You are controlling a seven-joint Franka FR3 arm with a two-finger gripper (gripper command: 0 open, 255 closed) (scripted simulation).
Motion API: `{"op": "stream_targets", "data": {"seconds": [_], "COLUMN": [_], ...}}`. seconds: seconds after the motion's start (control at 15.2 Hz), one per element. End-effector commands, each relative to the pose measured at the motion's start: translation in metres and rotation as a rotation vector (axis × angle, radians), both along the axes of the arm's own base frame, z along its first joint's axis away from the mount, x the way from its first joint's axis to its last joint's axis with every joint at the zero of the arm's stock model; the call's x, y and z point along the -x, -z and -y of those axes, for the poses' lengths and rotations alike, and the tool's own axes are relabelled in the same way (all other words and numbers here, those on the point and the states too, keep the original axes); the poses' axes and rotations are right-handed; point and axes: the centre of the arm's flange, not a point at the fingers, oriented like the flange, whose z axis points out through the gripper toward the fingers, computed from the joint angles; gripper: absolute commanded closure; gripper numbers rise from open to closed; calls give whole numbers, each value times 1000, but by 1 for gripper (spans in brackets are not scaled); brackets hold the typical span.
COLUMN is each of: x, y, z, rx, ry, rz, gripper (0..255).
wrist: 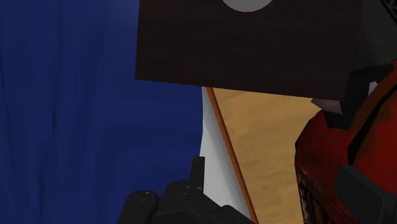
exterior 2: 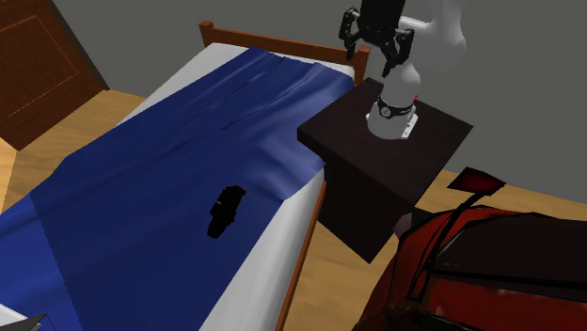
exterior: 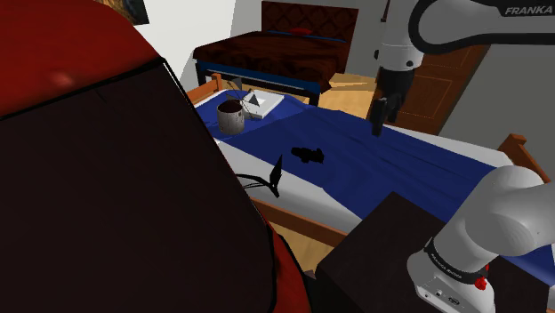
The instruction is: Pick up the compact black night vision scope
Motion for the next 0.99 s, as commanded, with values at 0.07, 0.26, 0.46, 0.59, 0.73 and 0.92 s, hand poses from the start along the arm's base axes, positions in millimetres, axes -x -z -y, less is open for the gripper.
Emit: {"op": "stream_targets", "data": {"seconds": [0.07, 0.26, 0.46, 0.59, 0.73, 0.92], "x": [-6, -25, -44, -58, -72, -93], "y": [9, 36, 63, 81, 98, 124], "z": [7, 27, 46, 58, 70, 88], "rx": [-3, -14, -24, -31, -38, -48], "ry": [-6, -23, -40, -51, -62, -79], "rz": [7, 26, 46, 59, 72, 92], "gripper": [0, 0, 0, 0, 0, 0]}}
